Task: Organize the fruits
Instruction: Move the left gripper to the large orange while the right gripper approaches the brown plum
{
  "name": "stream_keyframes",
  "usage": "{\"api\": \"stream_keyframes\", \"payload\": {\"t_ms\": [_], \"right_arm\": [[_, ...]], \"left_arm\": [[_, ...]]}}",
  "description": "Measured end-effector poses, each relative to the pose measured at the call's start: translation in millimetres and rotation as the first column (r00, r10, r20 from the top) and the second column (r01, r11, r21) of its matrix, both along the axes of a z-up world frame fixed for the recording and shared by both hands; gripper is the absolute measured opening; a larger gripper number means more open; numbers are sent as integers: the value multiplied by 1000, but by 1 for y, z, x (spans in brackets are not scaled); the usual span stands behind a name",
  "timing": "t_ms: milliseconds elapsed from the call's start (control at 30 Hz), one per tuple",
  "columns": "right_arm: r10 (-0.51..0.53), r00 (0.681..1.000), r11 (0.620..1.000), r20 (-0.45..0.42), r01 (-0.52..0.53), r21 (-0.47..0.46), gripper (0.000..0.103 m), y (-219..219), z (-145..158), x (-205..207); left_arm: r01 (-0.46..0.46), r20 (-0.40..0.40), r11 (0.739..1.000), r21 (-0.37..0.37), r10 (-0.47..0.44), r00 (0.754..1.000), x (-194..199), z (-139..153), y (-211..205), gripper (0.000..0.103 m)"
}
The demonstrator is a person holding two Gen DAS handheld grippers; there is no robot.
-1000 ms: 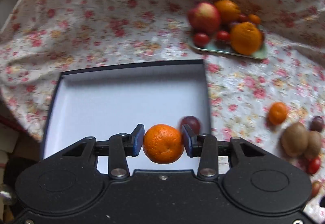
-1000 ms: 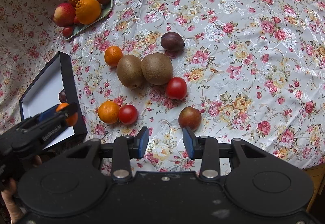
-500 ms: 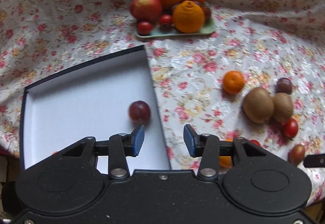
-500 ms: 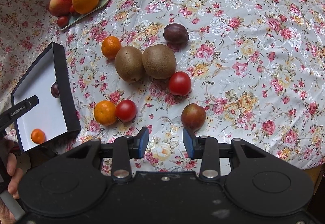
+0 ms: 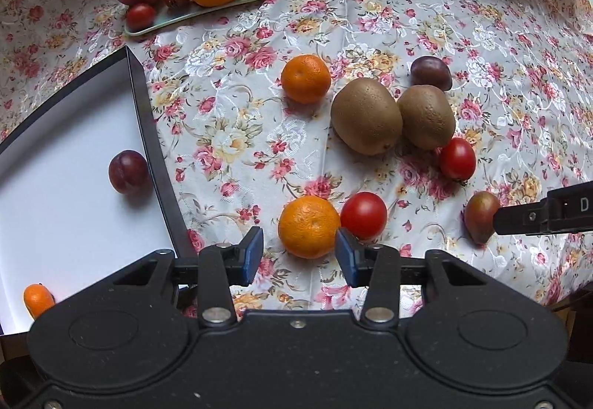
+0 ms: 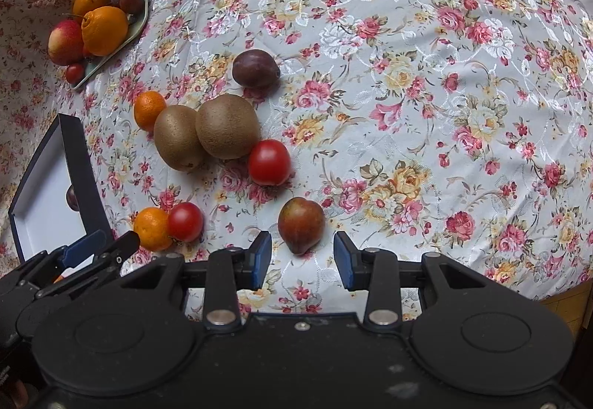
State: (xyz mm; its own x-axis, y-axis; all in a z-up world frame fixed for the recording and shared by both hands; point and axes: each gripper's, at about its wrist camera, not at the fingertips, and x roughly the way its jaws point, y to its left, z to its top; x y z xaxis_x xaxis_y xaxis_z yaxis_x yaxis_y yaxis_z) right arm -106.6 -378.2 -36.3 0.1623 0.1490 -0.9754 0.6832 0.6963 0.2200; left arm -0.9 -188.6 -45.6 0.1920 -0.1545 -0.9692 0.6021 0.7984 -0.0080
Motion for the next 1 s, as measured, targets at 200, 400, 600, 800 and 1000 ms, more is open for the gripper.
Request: {"api": "stream_keyframes", "payload": {"t_ms": [200,400,600,800,1000], "right_arm": [[-16,1000,1000,23,16,18,40,7,-8,4],[-30,999,995,-39,26,-96,40,18,-17,12],[-17,998,991,-59,9,-135,39,20,-23,17],[-23,997,997,-71,17,-76,23,22,-27,19],[-10,998,994,-57,4,-106,6,26,-20,17]], "left_arm": [[-13,-21,1000,13,14,1000,3,-10,-4,53],[-10,-38,1000,10,10,999,4,-14,-9,53],[-22,-63,1000,-10,22,998,7,-17,-9,54],[-73,-146,996,-50,65,987,16,-27,-6,49],[-95,-94,994,-63,88,992,15,-19,-6,46]]}}
